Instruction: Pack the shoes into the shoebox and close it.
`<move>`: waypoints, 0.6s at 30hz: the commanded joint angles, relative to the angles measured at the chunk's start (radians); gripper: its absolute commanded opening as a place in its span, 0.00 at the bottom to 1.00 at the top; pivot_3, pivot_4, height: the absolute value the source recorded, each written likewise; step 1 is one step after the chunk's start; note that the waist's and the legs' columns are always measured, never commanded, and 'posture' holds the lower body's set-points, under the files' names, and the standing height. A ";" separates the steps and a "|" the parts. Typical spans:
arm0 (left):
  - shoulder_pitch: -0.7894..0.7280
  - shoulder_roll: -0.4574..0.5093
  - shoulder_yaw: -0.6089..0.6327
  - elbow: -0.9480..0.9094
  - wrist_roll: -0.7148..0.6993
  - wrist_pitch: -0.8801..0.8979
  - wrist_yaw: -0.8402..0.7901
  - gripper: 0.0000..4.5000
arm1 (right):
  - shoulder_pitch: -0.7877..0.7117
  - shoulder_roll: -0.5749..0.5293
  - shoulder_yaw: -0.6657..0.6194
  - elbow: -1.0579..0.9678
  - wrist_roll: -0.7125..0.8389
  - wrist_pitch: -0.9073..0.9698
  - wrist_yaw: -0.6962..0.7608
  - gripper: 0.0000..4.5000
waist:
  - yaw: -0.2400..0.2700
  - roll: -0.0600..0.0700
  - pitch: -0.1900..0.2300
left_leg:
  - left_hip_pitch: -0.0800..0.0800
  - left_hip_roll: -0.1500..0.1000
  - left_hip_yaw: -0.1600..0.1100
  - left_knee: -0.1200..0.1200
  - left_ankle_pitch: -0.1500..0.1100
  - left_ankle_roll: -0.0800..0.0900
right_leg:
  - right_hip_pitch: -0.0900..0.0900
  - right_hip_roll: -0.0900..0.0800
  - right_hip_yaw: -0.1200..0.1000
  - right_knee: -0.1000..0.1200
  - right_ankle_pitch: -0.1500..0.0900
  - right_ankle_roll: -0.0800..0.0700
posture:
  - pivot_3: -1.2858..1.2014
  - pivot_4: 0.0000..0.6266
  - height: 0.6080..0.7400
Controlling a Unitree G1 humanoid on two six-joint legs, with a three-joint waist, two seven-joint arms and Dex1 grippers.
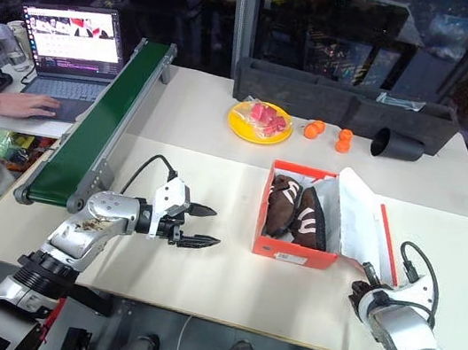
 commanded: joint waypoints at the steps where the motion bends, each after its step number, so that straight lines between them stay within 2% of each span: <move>1: -0.013 0.004 0.009 -0.034 0.002 -0.011 -0.003 0.80 | -0.061 -0.030 -0.014 0.117 0.003 -0.169 0.002 0.01 | -0.001 0.000 0.000 | 0.000 0.000 0.000 0.000 0.000 0.000 | 0.000 0.000 0.000 0.000 0.000 0.000 | 0.52 0.24 1.00; 10: -0.019 0.001 0.009 -0.030 0.000 -0.008 -0.002 0.80 | -0.115 -0.047 0.023 0.327 -0.053 -0.470 0.153 0.01 | -0.005 -0.001 -0.001 | 0.001 0.000 0.000 0.001 0.001 0.001 | 0.003 0.000 0.000 -0.001 0.000 0.000 | 0.52 0.24 1.00; 14: -0.029 0.002 0.008 -0.019 0.003 -0.013 -0.006 0.80 | -0.123 -0.047 0.073 0.345 -0.091 -0.582 0.313 0.01 | -0.007 -0.001 -0.001 | 0.002 0.000 0.000 0.001 0.001 0.001 | 0.003 0.000 0.000 -0.001 0.000 0.000 | 0.52 0.24 1.00; 18: -0.037 0.007 0.007 -0.011 0.005 -0.015 -0.012 0.80 | -0.129 -0.040 0.163 0.199 -0.118 -0.701 0.560 0.01 | -0.012 0.004 0.002 | 0.001 0.000 0.000 0.000 0.001 0.001 | 0.002 0.000 0.000 -0.001 0.000 0.001 | 0.52 0.24 1.00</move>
